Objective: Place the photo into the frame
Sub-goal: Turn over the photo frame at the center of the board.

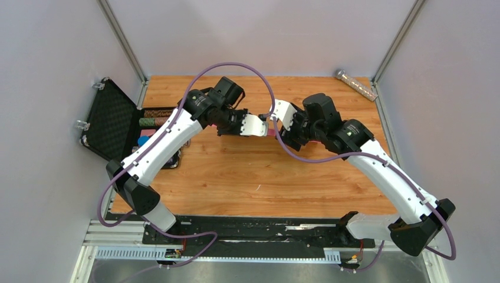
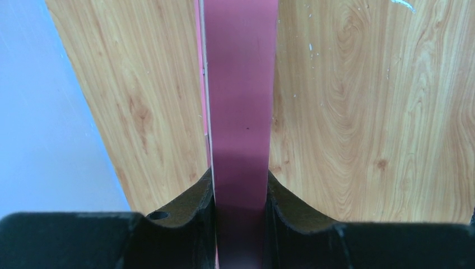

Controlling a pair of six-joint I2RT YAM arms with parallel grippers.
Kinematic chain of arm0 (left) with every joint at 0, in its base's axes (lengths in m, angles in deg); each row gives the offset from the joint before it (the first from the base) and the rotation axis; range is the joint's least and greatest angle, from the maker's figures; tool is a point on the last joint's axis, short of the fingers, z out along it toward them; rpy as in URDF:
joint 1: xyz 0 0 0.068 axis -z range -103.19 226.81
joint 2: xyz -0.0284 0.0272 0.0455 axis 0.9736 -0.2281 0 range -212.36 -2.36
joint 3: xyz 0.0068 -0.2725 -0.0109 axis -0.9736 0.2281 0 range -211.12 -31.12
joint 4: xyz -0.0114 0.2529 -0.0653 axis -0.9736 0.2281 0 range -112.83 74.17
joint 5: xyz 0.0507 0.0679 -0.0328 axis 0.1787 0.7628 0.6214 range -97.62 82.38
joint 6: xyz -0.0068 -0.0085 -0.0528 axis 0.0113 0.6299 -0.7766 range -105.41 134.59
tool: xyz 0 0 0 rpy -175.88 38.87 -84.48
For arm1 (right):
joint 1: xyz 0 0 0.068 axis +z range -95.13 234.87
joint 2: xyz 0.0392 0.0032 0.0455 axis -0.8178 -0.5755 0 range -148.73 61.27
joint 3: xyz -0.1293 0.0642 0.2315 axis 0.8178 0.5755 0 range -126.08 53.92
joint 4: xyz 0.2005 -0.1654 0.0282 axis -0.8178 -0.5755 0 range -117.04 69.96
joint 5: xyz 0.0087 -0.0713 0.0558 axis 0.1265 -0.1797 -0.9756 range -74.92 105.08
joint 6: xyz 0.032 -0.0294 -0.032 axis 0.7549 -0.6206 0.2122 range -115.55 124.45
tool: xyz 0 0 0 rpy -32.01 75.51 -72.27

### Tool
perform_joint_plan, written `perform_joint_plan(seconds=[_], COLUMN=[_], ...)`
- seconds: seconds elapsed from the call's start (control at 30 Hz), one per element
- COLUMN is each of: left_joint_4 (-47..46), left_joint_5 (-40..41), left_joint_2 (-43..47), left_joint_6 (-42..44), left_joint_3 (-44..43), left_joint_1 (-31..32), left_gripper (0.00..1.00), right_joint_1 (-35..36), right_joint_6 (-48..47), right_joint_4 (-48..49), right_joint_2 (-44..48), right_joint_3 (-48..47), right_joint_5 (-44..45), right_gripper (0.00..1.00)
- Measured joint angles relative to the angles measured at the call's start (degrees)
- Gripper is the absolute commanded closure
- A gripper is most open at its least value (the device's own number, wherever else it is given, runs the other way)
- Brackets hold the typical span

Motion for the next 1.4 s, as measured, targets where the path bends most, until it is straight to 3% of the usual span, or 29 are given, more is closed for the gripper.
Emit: perform_joint_plan(seconds=[0.53, 0.9, 1.4], left_joint_4=[1.18, 0.24, 0.2], left_joint_5=[0.2, -0.63, -0.76], left_joint_2=[-0.81, -0.83, -0.85], left_joint_6=[0.22, -0.46, -0.57], left_joint_3=[-1.07, -1.05, -1.05], left_joint_1=[-0.04, -0.07, -0.11], left_gripper=[1.0, 1.0, 1.0], right_joint_1=[0.42, -2.1, -2.82], right_joint_6=[0.46, -0.26, -0.26], right_joint_4=[3.91, 0.9, -0.31], right_joint_2=[1.55, 2.69, 2.69], right_joint_3=[3.3, 3.37, 4.17], right_joint_5=[1.97, 0.76, -1.66], right_gripper=[0.33, 0.31, 0.34])
